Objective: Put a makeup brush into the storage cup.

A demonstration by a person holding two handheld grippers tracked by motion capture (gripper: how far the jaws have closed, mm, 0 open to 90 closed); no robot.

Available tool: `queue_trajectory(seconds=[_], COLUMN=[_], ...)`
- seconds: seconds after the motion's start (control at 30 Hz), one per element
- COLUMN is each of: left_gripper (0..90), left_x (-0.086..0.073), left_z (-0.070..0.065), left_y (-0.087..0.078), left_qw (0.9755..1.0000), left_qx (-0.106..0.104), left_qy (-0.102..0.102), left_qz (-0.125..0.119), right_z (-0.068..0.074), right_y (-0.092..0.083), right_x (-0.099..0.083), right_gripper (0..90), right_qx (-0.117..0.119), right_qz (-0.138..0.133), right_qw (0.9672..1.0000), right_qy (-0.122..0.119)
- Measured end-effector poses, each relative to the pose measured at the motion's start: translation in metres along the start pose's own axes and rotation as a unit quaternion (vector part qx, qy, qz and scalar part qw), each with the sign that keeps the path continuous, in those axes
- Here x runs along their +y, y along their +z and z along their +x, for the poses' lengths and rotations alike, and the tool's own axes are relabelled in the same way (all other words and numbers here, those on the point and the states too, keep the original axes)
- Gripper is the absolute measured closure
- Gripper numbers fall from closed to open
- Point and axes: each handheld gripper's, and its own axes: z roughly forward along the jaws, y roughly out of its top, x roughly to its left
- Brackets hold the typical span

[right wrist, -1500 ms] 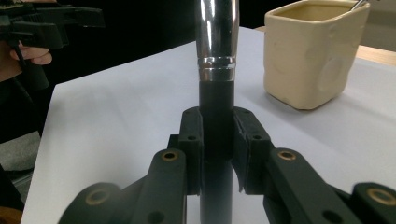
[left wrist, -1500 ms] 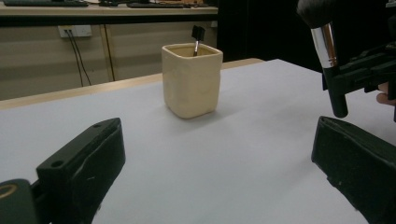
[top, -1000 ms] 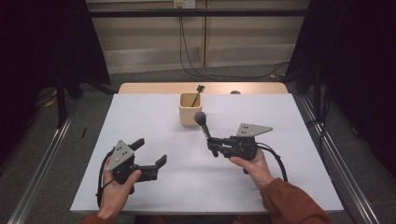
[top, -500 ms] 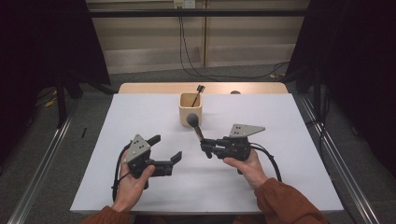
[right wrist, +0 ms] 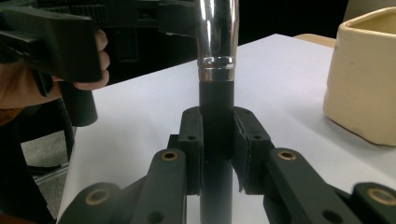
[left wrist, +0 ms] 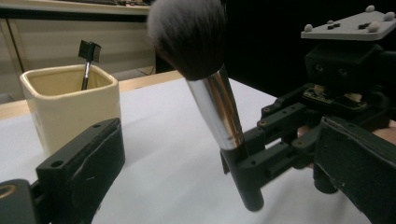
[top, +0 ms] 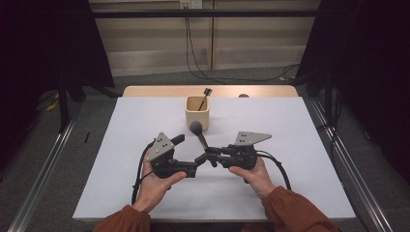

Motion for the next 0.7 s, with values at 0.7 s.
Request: queue_trajectory(seconds=[0.7], left_gripper=[31.3], left_x=[0.0], left_z=[0.003], left_y=[0.025], left_qw=[1.0], left_qx=[-0.002], left_qy=[-0.003], left_qz=[0.004], right_z=[0.003], right_y=[0.002], right_x=[-0.006], right_gripper=[75.2], right_qx=[0.001], right_qz=[0.004], right_qw=[1.0], right_qy=[-0.002])
